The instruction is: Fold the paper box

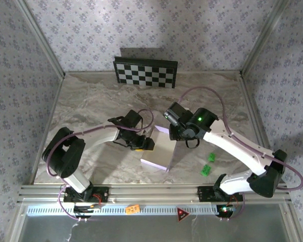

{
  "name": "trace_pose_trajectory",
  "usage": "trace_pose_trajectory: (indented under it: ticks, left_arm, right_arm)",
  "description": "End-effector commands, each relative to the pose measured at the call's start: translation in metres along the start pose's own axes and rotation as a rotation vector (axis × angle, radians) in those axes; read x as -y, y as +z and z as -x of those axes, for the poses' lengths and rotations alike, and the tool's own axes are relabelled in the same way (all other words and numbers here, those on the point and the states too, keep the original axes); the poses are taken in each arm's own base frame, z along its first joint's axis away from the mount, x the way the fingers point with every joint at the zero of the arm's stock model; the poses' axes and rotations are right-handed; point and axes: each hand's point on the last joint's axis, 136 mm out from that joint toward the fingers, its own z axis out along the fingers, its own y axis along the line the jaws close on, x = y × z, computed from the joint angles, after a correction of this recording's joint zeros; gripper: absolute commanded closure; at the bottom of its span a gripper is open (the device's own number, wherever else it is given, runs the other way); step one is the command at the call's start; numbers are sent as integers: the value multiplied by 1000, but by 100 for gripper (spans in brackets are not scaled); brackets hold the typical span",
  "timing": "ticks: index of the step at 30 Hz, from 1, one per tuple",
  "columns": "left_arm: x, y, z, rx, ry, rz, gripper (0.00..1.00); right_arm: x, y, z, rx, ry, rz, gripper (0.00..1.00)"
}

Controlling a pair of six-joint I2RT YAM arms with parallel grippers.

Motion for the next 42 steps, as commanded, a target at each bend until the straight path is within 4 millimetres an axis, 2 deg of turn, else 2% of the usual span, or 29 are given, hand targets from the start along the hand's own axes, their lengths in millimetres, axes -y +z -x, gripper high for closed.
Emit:
trace_pose_trajectory:
  ticks: [1,5,8,10,15,19,22,25,27,32,39,42]
  left_arm:
    - [13,-17,10,62,22,-7,37]
    - [14,-41,25,154,58,52,37]
    - [10,-64,33,227,76,94,36]
    - [5,-80,38,279,75,117,36]
    - [-16,-125,48,413,43,129,36]
    - [-31,-162,49,518,20,127,33]
    - [-33,-179,49,576,23,99,31]
    - [-31,-189,48,615,41,69,31]
    - [-34,-194,46,630,47,81,26]
    - [-53,-211,42,667,17,139,16]
    - [-74,-221,41,677,-30,150,0]
    - [-82,-220,43,667,-77,125,0]
  right_arm:
    - [7,3,-11,-43,17,-35,69]
    - [11,2,-5,-43,-36,-42,85]
    - [18,-2,4,-38,-84,-57,93]
    - [17,-6,10,-33,-149,-35,94]
    - [-7,-13,25,-23,-417,135,94]
    - [-24,-13,39,-5,-667,209,96]
    - [-37,-11,47,15,-887,242,96]
    - [-55,-8,49,26,-1107,296,97]
    - [-66,-7,47,24,-1245,352,99]
    - [-91,3,57,44,-1512,415,100]
    - [-111,27,71,-4,-1684,466,100]
    - [-117,38,82,-13,-1679,469,99]
